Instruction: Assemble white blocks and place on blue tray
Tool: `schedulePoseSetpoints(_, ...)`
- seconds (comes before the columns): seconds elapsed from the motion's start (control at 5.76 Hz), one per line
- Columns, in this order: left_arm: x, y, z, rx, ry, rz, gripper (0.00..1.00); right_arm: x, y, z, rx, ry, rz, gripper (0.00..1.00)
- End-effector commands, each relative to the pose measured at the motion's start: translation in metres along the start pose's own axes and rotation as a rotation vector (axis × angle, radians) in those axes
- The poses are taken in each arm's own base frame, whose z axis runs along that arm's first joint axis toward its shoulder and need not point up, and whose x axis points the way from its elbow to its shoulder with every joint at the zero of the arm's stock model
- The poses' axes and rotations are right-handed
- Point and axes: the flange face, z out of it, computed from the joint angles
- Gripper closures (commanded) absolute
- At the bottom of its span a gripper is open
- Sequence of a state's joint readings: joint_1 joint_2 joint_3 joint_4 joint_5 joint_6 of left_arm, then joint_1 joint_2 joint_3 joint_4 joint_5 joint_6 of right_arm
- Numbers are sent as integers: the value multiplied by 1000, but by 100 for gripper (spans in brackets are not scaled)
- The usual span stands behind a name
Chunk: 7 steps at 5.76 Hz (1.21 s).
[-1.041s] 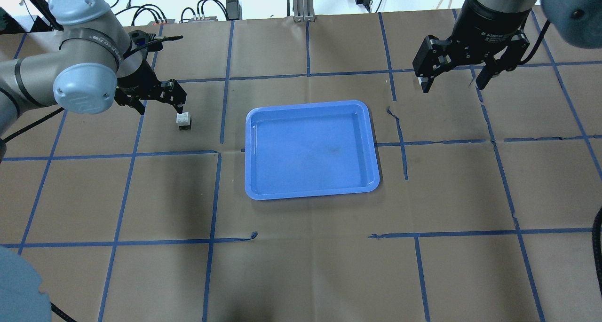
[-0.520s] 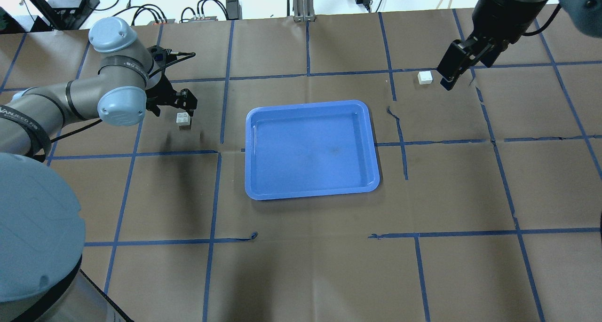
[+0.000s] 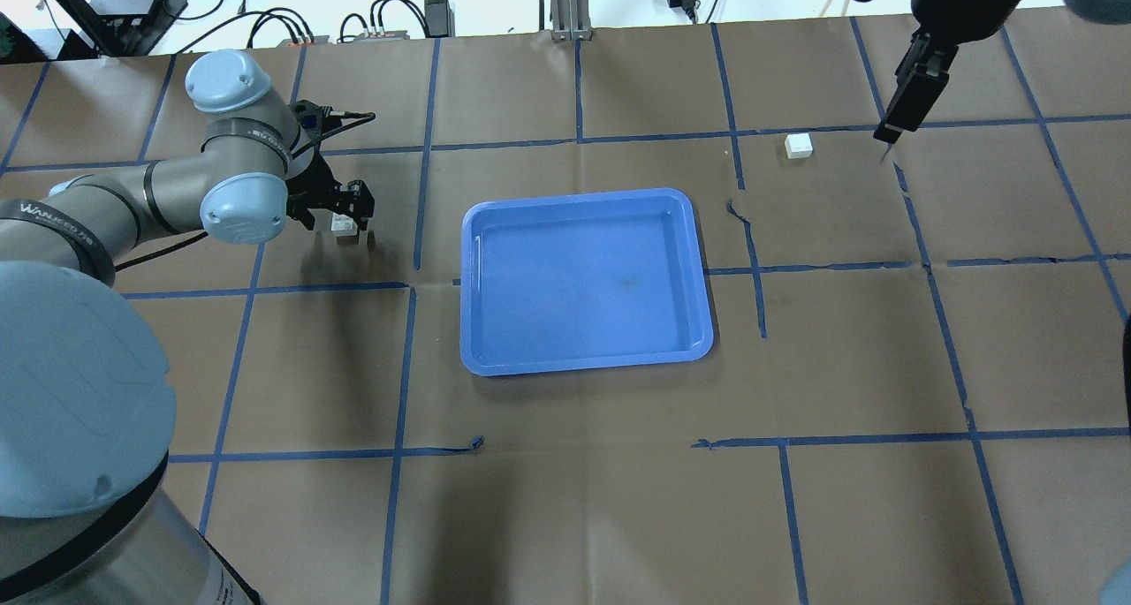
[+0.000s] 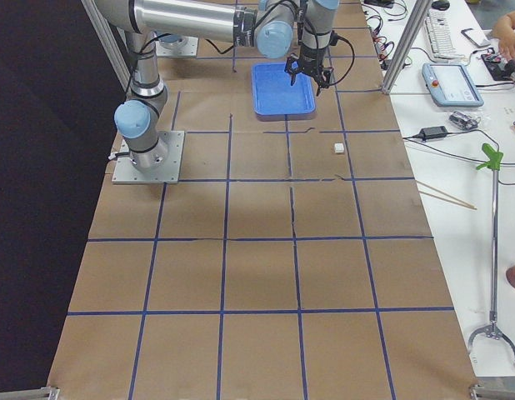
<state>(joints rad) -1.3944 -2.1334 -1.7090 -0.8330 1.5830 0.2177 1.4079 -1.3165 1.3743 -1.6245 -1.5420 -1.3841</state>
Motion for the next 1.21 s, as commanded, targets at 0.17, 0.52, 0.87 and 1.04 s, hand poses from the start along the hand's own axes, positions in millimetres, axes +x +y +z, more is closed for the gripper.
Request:
schedulePoseSetpoints(0.17, -1, -4, -3, 7, -2, 65, 74, 114, 12, 27, 95, 41, -382, 0)
schedulePoseSetpoints(0.52, 1, -5, -14, 19, -5, 98, 92, 139, 13, 73, 210, -2, -409, 0)
schedulePoseSetpoints(0.87, 89, 6, -43, 21, 0, 334, 92, 167, 35, 144, 368, -64, -406, 0)
schedulePoseSetpoints(1.04, 159, 25, -50, -15, 12, 470, 92, 172, 46, 165, 431, -65, -397, 0)
